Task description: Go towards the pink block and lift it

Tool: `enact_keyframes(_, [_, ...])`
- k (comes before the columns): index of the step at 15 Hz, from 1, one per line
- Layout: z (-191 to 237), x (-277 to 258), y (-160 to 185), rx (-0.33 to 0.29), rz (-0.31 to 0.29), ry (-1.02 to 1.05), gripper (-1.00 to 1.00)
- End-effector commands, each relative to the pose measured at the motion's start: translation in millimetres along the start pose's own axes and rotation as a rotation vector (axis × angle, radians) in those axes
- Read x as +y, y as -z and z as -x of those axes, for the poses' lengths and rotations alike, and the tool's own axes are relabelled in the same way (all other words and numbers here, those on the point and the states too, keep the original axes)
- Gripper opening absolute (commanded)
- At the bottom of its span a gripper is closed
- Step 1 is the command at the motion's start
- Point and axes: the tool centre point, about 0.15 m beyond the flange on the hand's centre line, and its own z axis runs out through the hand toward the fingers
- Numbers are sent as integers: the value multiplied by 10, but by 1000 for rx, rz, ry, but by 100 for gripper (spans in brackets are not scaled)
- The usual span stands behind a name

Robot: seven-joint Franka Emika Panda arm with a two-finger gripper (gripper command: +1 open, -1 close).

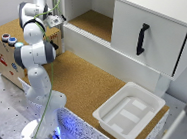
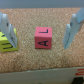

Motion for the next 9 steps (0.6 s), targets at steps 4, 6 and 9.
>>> enact_keyframes(4, [-370, 113, -124, -230, -117, -8, 100])
enact_keyframes(6, [-456, 137, -176, -231, -98, -8, 100])
enact_keyframes(9, [-551, 212, -250, -221, -82, -25, 100])
